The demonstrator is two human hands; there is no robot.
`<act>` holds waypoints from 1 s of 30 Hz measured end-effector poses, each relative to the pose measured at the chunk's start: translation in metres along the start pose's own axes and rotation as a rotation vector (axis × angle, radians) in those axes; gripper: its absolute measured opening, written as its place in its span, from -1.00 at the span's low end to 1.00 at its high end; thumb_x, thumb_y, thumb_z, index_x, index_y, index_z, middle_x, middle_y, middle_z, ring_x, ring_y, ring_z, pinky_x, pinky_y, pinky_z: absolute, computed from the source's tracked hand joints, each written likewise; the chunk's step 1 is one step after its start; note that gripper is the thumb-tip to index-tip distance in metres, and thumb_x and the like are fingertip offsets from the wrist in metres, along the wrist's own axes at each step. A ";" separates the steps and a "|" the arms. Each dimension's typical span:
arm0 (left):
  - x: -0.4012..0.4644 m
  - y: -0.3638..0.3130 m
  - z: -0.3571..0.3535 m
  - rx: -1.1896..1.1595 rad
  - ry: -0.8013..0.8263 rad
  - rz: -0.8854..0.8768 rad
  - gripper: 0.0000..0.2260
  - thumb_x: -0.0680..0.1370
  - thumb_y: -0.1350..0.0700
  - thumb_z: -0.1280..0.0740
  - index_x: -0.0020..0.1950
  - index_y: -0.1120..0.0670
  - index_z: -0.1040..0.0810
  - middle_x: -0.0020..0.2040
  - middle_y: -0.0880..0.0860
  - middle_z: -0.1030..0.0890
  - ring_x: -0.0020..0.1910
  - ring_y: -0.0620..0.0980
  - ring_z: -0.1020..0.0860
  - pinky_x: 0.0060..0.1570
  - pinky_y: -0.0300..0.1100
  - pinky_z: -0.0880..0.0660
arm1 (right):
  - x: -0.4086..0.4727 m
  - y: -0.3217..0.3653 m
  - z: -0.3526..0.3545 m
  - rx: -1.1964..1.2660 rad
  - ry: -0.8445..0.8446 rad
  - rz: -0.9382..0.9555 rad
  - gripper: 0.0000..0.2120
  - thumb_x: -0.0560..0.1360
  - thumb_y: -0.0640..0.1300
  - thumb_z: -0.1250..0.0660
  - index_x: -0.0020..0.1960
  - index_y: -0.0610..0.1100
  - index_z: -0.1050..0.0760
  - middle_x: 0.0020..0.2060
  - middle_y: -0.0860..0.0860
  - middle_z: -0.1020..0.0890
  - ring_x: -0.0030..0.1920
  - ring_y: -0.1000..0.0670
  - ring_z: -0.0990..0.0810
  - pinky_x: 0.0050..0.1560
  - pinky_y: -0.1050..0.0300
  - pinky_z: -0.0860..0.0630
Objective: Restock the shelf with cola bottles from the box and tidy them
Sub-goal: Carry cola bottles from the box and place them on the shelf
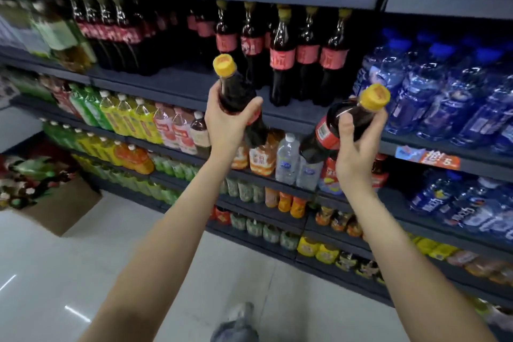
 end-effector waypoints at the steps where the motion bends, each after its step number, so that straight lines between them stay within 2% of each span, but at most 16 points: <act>1: 0.021 0.010 -0.006 -0.001 -0.008 -0.013 -0.39 0.37 -0.10 -0.52 0.32 0.08 -0.41 0.21 -0.01 -0.55 0.22 -0.12 -0.50 0.26 -0.11 -0.44 | 0.010 -0.004 -0.012 -0.016 -0.028 0.017 -0.76 0.61 -0.07 -0.18 0.23 0.03 -0.21 0.07 0.23 -0.38 0.08 0.47 -0.38 0.16 0.51 -0.24; 2: 0.043 0.020 -0.012 -0.001 -0.009 -0.017 -0.34 0.36 -0.14 -0.52 0.35 0.07 -0.39 0.25 -0.01 -0.53 0.27 -0.09 -0.48 0.30 -0.06 -0.42 | 0.021 -0.009 -0.024 -0.035 -0.060 0.030 -0.76 0.61 -0.13 -0.17 0.22 0.02 -0.20 0.07 0.24 -0.35 0.08 0.52 -0.34 0.14 0.56 -0.21; 4: 0.081 0.036 -0.024 -0.022 0.010 -0.014 -0.30 0.35 -0.13 -0.52 0.39 0.06 -0.36 0.30 -0.01 -0.49 0.31 -0.11 -0.43 0.35 -0.07 -0.38 | 0.042 -0.020 -0.048 -0.068 -0.113 0.045 -0.71 0.60 -0.01 -0.19 0.26 -0.01 -0.19 0.09 0.22 -0.36 0.10 0.50 -0.34 0.15 0.55 -0.20; 7: 0.129 0.051 -0.039 -0.092 0.074 -0.056 -0.38 0.37 0.02 -0.55 0.32 0.06 -0.33 0.20 -0.09 -0.48 0.18 -0.34 -0.44 0.22 -0.38 -0.38 | 0.070 -0.032 -0.079 -0.133 -0.165 0.064 -0.45 0.54 0.18 -0.19 0.34 -0.18 -0.23 0.15 0.03 -0.44 0.18 0.17 -0.42 0.23 0.38 -0.28; 9: 0.153 0.059 -0.052 -0.095 0.139 -0.097 -0.43 0.37 0.07 -0.56 0.24 0.07 -0.32 0.13 -0.15 -0.45 0.12 -0.41 -0.43 0.13 -0.48 -0.34 | 0.090 -0.041 -0.099 -0.204 -0.161 0.072 -0.41 0.54 0.13 -0.20 0.37 -0.28 -0.23 0.22 -0.10 -0.44 0.25 -0.01 -0.42 0.30 0.26 -0.31; 11: 0.173 0.069 -0.066 -0.105 0.190 -0.101 -0.42 0.36 0.06 -0.56 0.23 0.09 -0.32 0.14 -0.14 -0.44 0.15 -0.36 -0.42 0.15 -0.50 -0.31 | 0.109 -0.050 -0.115 -0.277 -0.151 0.055 -0.43 0.54 0.08 -0.19 0.38 -0.30 -0.24 0.25 -0.16 -0.44 0.29 -0.09 -0.42 0.33 0.13 -0.31; 14: 0.196 0.079 -0.088 -0.130 0.258 -0.085 -0.38 0.35 0.00 -0.56 0.28 0.11 -0.35 0.20 -0.05 -0.48 0.21 -0.14 -0.45 0.16 -0.50 -0.32 | 0.132 -0.062 -0.128 -0.366 -0.165 0.018 -0.46 0.55 0.07 -0.21 0.39 -0.26 -0.25 0.28 -0.15 -0.43 0.31 -0.07 -0.40 0.33 0.16 -0.31; 16: 0.209 0.082 -0.102 -0.135 0.297 -0.066 -0.39 0.36 -0.01 -0.55 0.30 0.10 -0.36 0.16 -0.09 -0.50 0.18 -0.16 -0.47 0.17 -0.49 -0.34 | 0.146 -0.069 -0.130 -0.396 -0.199 -0.017 -0.45 0.56 0.07 -0.22 0.40 -0.25 -0.25 0.30 -0.15 -0.41 0.32 -0.06 -0.39 0.34 0.07 -0.31; 20: 0.216 0.088 -0.122 -0.105 0.295 -0.069 -0.33 0.39 -0.11 -0.49 0.40 0.09 -0.34 0.28 0.02 -0.49 0.31 -0.04 -0.39 0.35 -0.18 -0.33 | 0.158 -0.083 -0.129 -0.480 -0.259 -0.098 -0.35 0.51 0.08 -0.32 0.47 -0.16 -0.15 0.36 -0.13 -0.33 0.36 -0.09 -0.30 0.39 -0.04 -0.28; 22: 0.207 0.092 -0.123 0.027 0.262 -0.125 -0.28 0.43 -0.16 -0.44 0.48 0.07 -0.26 0.33 0.10 -0.42 0.33 0.05 -0.30 0.26 -0.19 -0.33 | 0.150 -0.095 -0.129 -0.561 -0.252 -0.142 -0.19 0.47 -0.05 -0.41 0.53 -0.07 0.01 0.41 -0.16 -0.25 0.40 -0.13 -0.23 0.41 0.03 -0.10; 24: 0.199 0.097 -0.122 0.134 0.277 -0.184 -0.19 0.44 -0.14 -0.44 0.54 0.04 -0.10 0.38 0.20 -0.29 0.34 0.11 -0.25 0.13 -0.19 -0.34 | 0.138 -0.103 -0.127 -0.631 -0.255 -0.158 -0.06 0.43 -0.19 -0.44 0.55 -0.05 0.14 0.44 -0.15 -0.20 0.40 -0.08 -0.19 0.31 0.12 0.01; 27: 0.195 0.115 -0.120 0.198 0.337 -0.195 -0.10 0.43 -0.04 -0.48 0.56 0.01 0.07 0.37 0.23 -0.24 0.34 0.14 -0.28 0.09 -0.16 -0.38 | 0.133 -0.103 -0.122 -0.664 -0.284 -0.143 -0.01 0.41 -0.20 -0.47 0.56 -0.05 0.17 0.40 -0.15 -0.26 0.23 0.13 -0.20 0.24 0.24 -0.07; 30: 0.187 0.137 -0.117 0.244 0.401 -0.151 -0.09 0.43 0.02 -0.48 0.56 -0.01 0.08 0.34 0.20 -0.33 0.29 0.16 -0.37 0.19 0.06 -0.44 | 0.132 -0.101 -0.121 -0.663 -0.314 -0.141 0.01 0.39 -0.20 -0.50 0.55 -0.03 0.14 0.38 -0.15 -0.31 0.23 0.23 -0.21 0.23 0.29 -0.12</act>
Point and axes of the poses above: each hand's wrist, its own x-axis towards the middle knuckle, its own z-axis out of the back of the hand, y = z × x, the point moved 7 cm from there along x, towards the middle knuckle
